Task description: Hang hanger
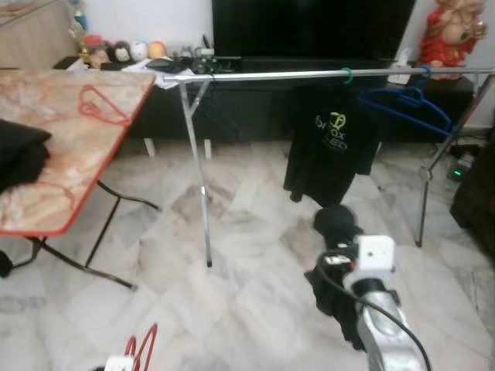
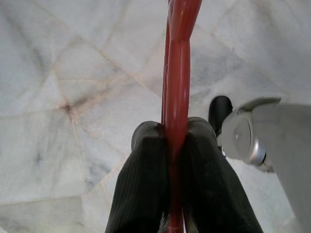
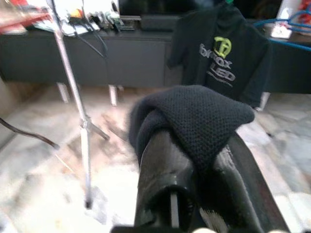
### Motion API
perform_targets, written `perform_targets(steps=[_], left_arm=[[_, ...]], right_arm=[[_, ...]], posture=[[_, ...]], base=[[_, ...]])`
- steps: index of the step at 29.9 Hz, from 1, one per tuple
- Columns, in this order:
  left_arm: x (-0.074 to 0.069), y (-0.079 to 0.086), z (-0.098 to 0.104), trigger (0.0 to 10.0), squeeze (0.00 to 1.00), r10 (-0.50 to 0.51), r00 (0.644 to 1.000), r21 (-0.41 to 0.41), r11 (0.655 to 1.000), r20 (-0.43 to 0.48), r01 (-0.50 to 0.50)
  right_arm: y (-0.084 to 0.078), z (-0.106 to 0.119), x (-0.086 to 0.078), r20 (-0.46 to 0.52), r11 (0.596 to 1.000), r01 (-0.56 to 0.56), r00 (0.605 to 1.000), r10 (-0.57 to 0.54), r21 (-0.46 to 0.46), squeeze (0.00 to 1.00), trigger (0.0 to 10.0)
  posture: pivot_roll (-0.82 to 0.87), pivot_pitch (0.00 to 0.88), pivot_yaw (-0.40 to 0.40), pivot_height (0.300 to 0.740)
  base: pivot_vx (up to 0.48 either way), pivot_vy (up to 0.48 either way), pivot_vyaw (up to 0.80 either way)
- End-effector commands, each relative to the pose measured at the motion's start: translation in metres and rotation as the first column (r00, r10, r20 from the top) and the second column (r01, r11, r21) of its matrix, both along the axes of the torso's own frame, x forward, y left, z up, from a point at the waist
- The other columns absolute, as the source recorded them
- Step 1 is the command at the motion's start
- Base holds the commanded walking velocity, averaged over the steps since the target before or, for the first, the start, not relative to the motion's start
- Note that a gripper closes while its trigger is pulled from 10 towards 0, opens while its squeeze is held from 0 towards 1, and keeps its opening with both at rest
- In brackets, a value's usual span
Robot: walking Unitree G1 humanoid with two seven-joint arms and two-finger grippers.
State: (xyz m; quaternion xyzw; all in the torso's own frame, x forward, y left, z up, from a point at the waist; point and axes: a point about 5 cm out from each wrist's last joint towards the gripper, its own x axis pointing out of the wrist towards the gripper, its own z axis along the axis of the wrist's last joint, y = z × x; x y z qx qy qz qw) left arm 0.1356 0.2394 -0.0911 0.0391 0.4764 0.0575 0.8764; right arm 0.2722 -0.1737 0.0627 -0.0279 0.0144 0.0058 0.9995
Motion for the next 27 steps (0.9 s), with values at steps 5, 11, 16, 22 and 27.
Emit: perform_targets(steps=[5, 11, 16, 22, 27], left_arm=[[0.0005, -0.0061, -0.0018, 10.0, 0.00, 0.012, 1.000, -0.020, 1.000, -0.008, -0.012], [0.0007, -0.0066, -0.0019, 10.0, 0.00, 0.023, 1.000, -0.026, 0.999, -0.008, -0.023], [0.0000, -0.0058, -0.0021, 10.0, 0.00, 0.030, 0.999, -0.026, 0.999, -0.012, -0.030], [0.0001, -0.0058, -0.0021, 10.0, 0.00, 0.031, 0.999, -0.028, 0.999, -0.015, -0.031], [0.0004, -0.0065, -0.0022, 10.0, 0.00, 0.030, 0.999, -0.031, 0.999, -0.015, -0.030]], right_arm=[[-0.0087, 0.0082, 0.0029, 0.031, 1.000, 0.010, 0.999, -0.009, -0.024, 0.00, 10.0], [-0.0092, 0.0096, 0.0050, 0.033, 0.999, 0.016, 0.999, -0.015, -0.036, 0.00, 10.0], [-0.0079, 0.0106, 0.0052, 0.037, 0.999, 0.005, 0.999, -0.003, -0.047, 0.00, 10.0], [-0.0086, 0.0121, 0.0067, 0.051, 0.999, 0.015, 0.999, -0.013, -0.043, 0.00, 10.0], [-0.0075, 0.0121, 0.0075, 0.045, 0.999, 0.012, 0.999, -0.010, -0.036, 0.00, 10.0]], posture=[[0.00, 0.000, -0.027, 0.740], [0.00, 0.000, -0.026, 0.740], [0.00, 0.000, -0.025, 0.740], [0.00, 0.000, -0.023, 0.740], [0.00, 0.000, -0.022, 0.740]], base=[[0.000, 0.262, 0.00], [0.000, 0.264, 0.00], [0.000, 0.267, 0.23], [0.000, 0.289, 0.66], [0.000, 0.332, 0.09]])
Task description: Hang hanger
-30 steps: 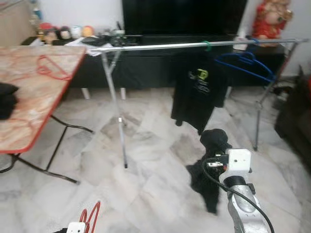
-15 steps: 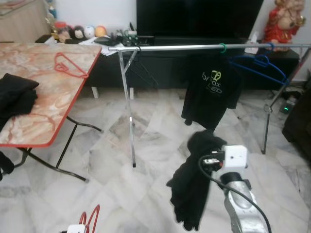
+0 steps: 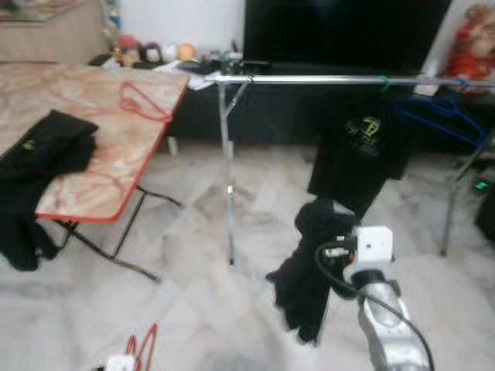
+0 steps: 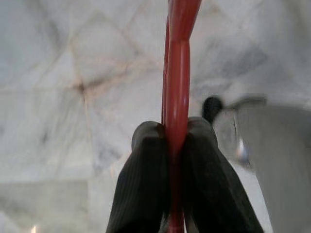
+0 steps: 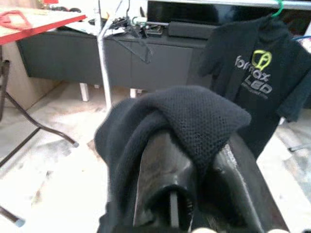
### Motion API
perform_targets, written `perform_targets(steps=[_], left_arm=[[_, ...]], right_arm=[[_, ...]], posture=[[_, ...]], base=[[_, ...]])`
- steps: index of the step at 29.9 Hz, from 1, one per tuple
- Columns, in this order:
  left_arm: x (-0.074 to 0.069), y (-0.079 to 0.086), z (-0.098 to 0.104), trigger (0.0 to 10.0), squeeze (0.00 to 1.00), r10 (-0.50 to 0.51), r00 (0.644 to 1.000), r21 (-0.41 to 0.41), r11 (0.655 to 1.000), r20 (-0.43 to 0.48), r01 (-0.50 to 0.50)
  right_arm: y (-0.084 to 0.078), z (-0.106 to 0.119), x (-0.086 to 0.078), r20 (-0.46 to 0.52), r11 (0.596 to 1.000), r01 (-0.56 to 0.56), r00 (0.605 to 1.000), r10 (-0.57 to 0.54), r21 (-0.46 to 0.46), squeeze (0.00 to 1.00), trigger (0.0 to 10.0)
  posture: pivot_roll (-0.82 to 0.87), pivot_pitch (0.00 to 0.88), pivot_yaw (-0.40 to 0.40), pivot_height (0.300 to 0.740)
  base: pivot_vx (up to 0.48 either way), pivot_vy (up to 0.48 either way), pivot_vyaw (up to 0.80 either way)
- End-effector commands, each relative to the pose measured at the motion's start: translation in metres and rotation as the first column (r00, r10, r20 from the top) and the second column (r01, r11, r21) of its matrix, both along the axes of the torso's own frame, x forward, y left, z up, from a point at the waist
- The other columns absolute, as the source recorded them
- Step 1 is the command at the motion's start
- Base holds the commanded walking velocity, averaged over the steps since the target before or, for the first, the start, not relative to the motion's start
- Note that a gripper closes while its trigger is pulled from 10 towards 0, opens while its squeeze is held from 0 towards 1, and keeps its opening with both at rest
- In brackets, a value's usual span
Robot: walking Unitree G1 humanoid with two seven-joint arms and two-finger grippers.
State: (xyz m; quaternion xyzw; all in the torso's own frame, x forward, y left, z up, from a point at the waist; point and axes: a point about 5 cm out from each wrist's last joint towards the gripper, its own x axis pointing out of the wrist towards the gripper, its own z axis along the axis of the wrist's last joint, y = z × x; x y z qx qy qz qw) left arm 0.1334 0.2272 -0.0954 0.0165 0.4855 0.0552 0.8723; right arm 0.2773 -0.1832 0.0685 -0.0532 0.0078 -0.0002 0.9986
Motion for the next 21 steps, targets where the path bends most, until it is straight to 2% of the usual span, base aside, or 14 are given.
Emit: perform_targets(steps=[1, 21], left_arm=[[0.0025, 0.0057, 0.0020, 10.0, 0.00, 0.012, 1.000, 0.012, 1.000, 0.002, -0.012], [-0.0011, 0.0058, 0.0008, 10.0, 0.00, 0.008, 1.000, 0.010, 1.000, -0.006, -0.008]], right_arm=[[0.0022, 0.0064, 0.0024, 0.032, 1.000, -0.002, 0.999, 0.002, 0.016, 0.00, 10.0], [0.0046, 0.0058, 0.0051, 0.031, 1.000, -0.001, 1.000, 0.001, 0.019, 0.00, 10.0]], posture=[[0.00, 0.000, -0.021, 0.740], [-0.01, 0.000, -0.021, 0.740]], base=[[0.000, 0.349, 0.00], [0.000, 0.336, 0.00]])
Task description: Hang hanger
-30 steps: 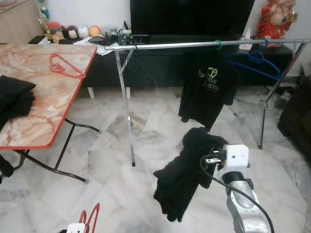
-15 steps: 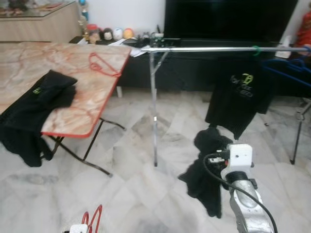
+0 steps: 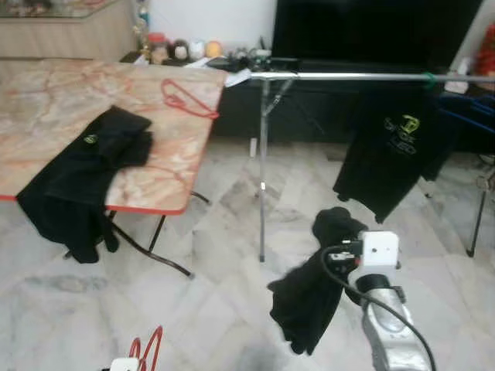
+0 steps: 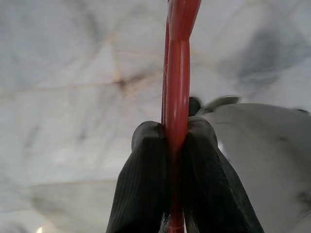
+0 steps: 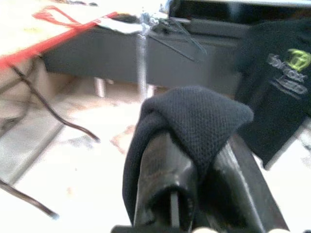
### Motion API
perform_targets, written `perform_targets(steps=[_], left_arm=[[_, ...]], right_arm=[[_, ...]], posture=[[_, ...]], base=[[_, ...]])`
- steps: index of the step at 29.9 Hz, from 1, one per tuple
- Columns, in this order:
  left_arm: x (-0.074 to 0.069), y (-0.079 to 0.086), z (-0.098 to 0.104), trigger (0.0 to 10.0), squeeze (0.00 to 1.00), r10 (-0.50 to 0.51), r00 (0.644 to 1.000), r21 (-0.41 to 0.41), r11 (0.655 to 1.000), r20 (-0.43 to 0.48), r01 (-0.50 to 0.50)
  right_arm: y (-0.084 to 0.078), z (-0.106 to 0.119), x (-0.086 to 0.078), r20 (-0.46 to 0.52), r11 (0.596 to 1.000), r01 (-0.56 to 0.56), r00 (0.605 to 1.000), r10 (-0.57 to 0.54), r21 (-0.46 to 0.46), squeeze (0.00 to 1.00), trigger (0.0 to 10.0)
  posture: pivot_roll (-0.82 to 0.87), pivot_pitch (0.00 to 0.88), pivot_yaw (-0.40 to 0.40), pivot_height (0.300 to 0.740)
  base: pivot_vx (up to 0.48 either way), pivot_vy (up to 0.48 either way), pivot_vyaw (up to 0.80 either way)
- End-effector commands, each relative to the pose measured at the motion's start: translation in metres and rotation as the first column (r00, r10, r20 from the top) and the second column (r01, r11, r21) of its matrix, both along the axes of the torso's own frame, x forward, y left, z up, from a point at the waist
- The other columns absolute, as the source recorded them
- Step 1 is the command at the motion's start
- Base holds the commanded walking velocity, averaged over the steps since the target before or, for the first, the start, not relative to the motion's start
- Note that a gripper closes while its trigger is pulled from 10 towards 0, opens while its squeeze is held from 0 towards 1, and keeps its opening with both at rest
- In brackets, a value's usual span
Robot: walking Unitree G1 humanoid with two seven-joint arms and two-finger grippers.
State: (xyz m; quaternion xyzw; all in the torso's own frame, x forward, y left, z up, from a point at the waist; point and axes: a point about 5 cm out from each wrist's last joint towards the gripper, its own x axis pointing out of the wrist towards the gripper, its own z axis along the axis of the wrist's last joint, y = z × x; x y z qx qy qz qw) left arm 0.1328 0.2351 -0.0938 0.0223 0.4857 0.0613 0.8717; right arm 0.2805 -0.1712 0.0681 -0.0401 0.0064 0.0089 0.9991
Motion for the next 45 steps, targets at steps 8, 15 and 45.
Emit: perform_targets(steps=[8, 15, 45], left_arm=[[-0.0010, -0.0027, -0.0011, 10.0, 0.00, -0.015, 1.000, -0.005, 1.000, -0.009, 0.015], [-0.0005, -0.0018, -0.0007, 10.0, 0.00, -0.017, 1.000, -0.003, 1.000, -0.009, 0.017], [0.0011, -0.0004, 0.0001, 10.0, 0.00, -0.001, 1.000, -0.003, 1.000, -0.004, 0.001]], right_arm=[[-0.0056, 0.0069, 0.0034, 0.036, 1.000, 0.014, 0.999, -0.014, -0.007, 0.00, 10.0], [-0.0059, 0.0064, 0.0033, 0.038, 1.000, 0.018, 0.999, -0.018, -0.008, 0.00, 10.0], [-0.0035, 0.0104, 0.0075, 0.060, 1.000, 0.014, 0.998, -0.014, -0.010, 0.00, 10.0]], posture=[[-0.01, 0.000, -0.013, 0.740], [-0.02, 0.000, -0.007, 0.740], [0.01, 0.000, -0.016, 0.740]], base=[[0.000, 0.334, 0.00], [0.000, 0.094, 0.00], [0.000, 0.448, 0.00]])
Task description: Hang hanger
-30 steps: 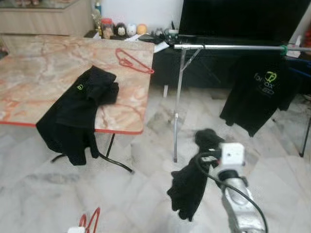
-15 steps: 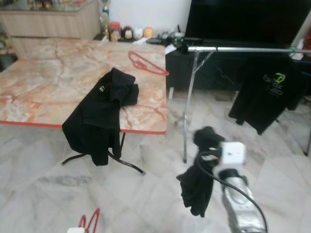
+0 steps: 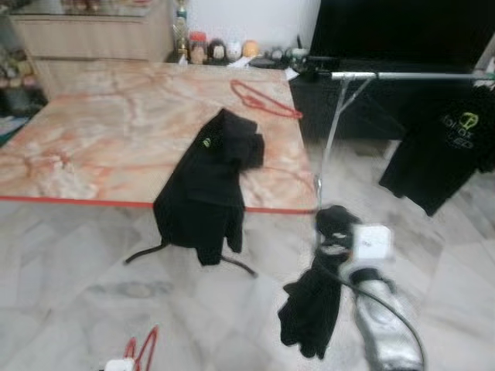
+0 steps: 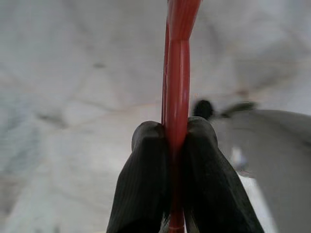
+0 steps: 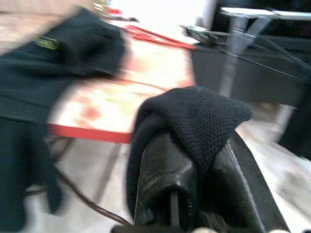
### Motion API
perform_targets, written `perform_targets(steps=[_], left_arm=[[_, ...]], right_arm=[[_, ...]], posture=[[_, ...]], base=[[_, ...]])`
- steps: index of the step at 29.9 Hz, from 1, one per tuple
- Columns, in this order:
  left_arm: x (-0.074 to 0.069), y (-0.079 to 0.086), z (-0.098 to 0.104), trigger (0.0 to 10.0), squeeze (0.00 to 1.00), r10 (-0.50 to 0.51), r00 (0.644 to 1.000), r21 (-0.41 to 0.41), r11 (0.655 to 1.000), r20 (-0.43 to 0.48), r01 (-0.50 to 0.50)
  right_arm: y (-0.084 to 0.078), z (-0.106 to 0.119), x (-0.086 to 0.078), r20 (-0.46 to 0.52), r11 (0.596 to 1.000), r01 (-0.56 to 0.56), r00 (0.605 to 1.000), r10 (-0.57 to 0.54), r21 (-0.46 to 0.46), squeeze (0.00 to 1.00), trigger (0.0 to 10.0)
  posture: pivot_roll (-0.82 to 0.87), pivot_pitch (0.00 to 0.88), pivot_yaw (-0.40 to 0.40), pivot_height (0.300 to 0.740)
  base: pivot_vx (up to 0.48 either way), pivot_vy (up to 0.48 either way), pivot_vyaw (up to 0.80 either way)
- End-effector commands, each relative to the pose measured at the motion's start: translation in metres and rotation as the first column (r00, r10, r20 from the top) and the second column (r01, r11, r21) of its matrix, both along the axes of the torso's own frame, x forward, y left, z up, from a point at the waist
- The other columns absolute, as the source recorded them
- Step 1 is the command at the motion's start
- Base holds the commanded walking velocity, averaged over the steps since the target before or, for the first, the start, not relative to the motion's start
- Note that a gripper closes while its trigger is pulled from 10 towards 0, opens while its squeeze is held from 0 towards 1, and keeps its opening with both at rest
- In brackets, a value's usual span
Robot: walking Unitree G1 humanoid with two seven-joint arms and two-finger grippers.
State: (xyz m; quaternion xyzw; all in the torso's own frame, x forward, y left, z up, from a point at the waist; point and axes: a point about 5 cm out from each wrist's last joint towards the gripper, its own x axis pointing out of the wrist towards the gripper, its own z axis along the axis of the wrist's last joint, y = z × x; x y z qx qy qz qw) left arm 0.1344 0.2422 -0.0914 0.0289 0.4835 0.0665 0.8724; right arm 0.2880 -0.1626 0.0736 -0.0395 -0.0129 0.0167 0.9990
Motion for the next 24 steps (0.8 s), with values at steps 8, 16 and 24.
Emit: perform_targets(steps=[8, 16, 24], left_arm=[[-0.0002, -0.0088, -0.0025, 10.0, 0.00, -0.002, 1.000, -0.024, 1.000, -0.006, 0.002], [0.0000, -0.0112, -0.0030, 10.0, 0.00, -0.002, 1.000, -0.028, 1.000, -0.006, 0.002], [-0.0005, -0.0125, -0.0034, 10.0, 0.00, -0.001, 1.000, -0.031, 1.000, -0.007, 0.001]], right_arm=[[-0.0127, 0.0063, 0.0007, 0.028, 0.999, 0.030, 0.999, -0.030, -0.016, 0.00, 10.0], [-0.0122, 0.0081, 0.0012, 0.036, 0.999, 0.022, 0.999, -0.021, -0.028, 0.00, 10.0], [-0.0117, 0.0087, 0.0015, 0.038, 0.999, 0.017, 0.999, -0.016, -0.034, 0.00, 10.0]], posture=[[0.01, 0.000, -0.018, 0.740], [0.01, 0.000, -0.021, 0.740], [0.01, 0.000, -0.021, 0.740]], base=[[0.000, 0.480, 0.00], [0.000, 0.480, 0.00], [0.000, 0.480, 0.00]])
